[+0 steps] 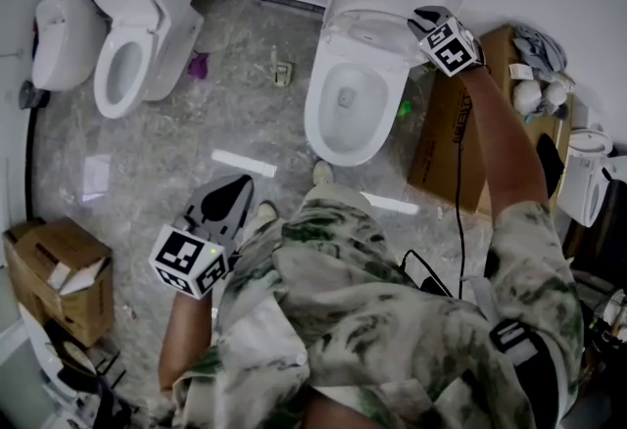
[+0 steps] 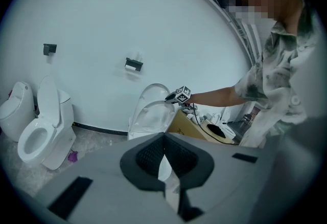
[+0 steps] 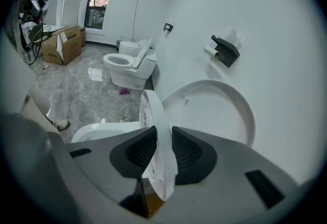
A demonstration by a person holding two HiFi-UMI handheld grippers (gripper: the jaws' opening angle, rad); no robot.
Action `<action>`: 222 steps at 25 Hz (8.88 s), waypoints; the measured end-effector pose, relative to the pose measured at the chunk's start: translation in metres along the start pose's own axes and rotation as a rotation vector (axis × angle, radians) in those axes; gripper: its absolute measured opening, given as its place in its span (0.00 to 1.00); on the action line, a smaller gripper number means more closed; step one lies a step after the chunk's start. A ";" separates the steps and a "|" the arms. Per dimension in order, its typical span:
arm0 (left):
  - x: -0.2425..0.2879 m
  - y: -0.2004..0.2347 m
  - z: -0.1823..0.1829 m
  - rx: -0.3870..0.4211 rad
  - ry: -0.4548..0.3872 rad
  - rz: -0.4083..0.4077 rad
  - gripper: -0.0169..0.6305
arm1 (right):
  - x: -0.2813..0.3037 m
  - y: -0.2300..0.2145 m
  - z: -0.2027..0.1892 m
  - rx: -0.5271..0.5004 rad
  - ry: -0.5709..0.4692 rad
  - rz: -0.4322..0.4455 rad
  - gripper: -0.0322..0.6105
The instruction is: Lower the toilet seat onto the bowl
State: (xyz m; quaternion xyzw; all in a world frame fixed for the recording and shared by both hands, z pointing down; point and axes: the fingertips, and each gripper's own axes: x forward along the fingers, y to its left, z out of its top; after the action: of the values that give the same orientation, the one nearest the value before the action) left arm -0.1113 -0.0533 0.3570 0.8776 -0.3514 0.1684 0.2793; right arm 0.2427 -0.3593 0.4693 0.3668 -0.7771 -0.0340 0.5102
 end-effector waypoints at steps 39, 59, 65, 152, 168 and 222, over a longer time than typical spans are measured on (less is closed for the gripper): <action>-0.030 -0.015 -0.037 0.048 0.045 -0.101 0.06 | -0.030 0.113 -0.017 -0.120 0.060 -0.031 0.22; -0.049 -0.009 -0.062 0.072 0.068 -0.131 0.06 | -0.034 0.173 -0.029 -0.131 0.098 -0.039 0.23; -0.053 -0.012 -0.069 0.079 0.076 -0.144 0.06 | -0.034 0.190 -0.032 -0.131 0.106 -0.035 0.23; 0.026 -0.045 -0.128 0.076 0.230 -0.294 0.06 | 0.026 0.388 -0.123 -0.135 0.164 0.209 0.28; 0.042 -0.049 -0.146 0.065 0.283 -0.315 0.06 | 0.044 0.415 -0.142 -0.121 0.168 0.258 0.29; 0.125 -0.019 -0.185 0.022 0.362 -0.286 0.06 | 0.130 0.497 -0.208 -0.060 0.216 0.388 0.26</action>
State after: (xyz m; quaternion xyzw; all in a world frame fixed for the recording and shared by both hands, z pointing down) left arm -0.0293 0.0053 0.5572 0.8768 -0.1659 0.2857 0.3493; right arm 0.1191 -0.0092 0.8809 0.1964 -0.7726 0.0813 0.5982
